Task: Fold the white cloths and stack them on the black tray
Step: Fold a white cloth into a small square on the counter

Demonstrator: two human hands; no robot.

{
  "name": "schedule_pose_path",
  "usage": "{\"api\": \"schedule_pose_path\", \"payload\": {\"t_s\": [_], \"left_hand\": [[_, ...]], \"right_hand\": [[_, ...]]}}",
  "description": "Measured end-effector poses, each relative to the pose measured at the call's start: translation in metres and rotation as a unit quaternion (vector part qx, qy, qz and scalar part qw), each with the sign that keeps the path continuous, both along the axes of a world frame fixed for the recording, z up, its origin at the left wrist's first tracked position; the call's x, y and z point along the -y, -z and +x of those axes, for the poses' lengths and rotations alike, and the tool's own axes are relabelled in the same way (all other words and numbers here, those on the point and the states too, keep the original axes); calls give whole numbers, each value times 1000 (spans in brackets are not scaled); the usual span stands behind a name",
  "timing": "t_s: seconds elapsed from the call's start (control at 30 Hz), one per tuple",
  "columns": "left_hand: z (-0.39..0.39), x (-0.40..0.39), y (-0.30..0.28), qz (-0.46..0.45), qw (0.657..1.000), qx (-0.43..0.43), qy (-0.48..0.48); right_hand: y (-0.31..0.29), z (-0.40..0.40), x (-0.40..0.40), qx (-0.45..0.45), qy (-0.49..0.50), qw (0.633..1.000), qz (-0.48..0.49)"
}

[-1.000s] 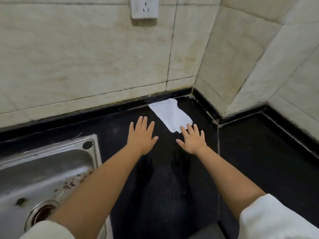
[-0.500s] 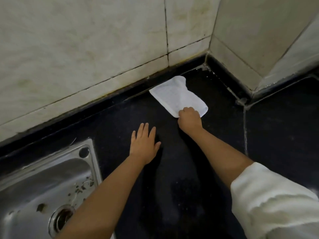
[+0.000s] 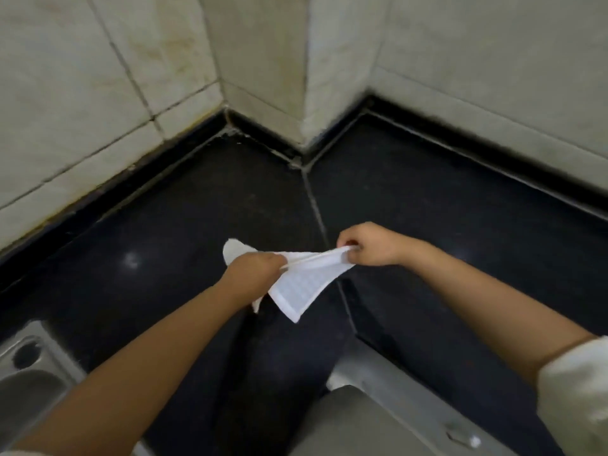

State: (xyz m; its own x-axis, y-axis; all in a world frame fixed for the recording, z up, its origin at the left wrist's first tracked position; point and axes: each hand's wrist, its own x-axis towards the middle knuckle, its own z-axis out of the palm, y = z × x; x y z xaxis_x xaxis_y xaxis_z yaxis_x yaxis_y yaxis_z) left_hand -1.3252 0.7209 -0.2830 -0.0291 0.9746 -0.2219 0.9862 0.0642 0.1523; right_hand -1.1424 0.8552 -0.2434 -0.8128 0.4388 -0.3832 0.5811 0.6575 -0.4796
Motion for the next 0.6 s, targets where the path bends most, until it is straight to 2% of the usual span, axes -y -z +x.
{"api": "schedule_pose_path", "payload": {"t_s": [0.1, 0.2, 0.27, 0.37, 0.43, 0.47, 0.53, 0.6], "left_hand": [[52, -32, -20, 92, 990, 64, 89], [104, -70, -43, 87, 989, 78, 89], [143, -98, -65, 148, 980, 70, 115], [203, -125, -102, 234, 956, 77, 160], [233, -132, -118, 279, 937, 112, 181], [246, -131, -121, 295, 924, 129, 204], [264, -125, -113, 291, 912, 134, 257], [276, -113, -91, 231, 925, 94, 287]], "right_hand": [[-14, 69, -8, 32, 64, 995, 76], [-39, 137, -15, 8, 190, 963, 191], [-61, 183, -18, -19, 287, 912, 292], [-87, 242, -11, -103, 405, 815, 402], [-92, 276, 0, -165, 434, 760, 454], [-88, 291, 7, -178, 431, 745, 477], [-73, 319, 25, -177, 416, 746, 489], [-45, 343, 47, -146, 386, 786, 460]]}}
